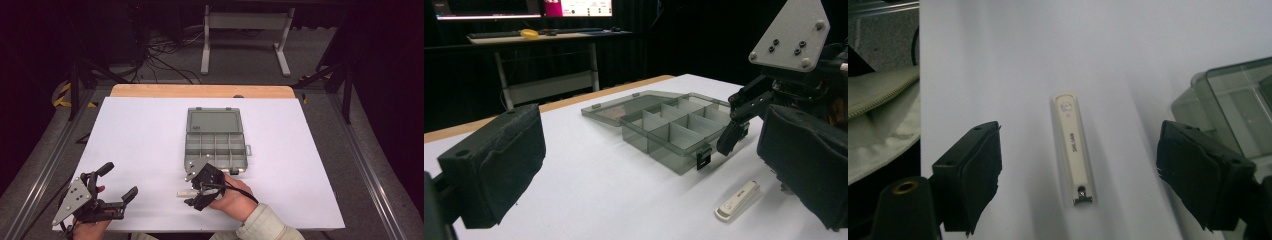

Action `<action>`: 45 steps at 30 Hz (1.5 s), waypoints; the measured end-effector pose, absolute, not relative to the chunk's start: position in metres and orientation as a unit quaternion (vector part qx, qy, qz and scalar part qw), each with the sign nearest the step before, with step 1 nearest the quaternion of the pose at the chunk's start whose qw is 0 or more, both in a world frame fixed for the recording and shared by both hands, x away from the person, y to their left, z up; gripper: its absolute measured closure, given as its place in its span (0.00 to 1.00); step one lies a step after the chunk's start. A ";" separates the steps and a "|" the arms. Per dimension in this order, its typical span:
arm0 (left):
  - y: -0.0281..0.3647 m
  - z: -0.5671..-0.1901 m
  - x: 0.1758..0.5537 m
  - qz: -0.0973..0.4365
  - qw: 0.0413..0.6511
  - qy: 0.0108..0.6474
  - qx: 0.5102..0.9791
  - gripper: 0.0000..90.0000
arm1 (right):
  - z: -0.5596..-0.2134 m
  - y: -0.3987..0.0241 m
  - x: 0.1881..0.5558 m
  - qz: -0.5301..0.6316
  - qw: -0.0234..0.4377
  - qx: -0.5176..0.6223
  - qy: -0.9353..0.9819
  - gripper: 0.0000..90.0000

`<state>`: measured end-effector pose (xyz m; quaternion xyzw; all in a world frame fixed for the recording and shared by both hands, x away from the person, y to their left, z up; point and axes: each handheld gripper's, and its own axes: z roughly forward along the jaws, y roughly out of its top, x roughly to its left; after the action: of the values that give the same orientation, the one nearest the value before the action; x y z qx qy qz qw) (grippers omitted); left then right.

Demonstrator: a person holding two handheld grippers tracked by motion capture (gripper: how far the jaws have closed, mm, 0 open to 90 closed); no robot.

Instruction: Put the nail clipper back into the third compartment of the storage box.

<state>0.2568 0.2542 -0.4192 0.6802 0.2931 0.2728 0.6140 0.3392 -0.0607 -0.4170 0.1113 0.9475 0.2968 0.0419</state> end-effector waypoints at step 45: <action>0.253 -0.419 0.256 0.274 0.615 0.293 0.679 0.00 | -0.437 -0.057 0.342 0.242 0.028 0.066 0.968 0.87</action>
<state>0.2565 0.2535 -0.4189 0.6789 0.2933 0.2741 0.6147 0.3415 -0.0568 -0.4370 0.0660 0.9676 0.2420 0.0284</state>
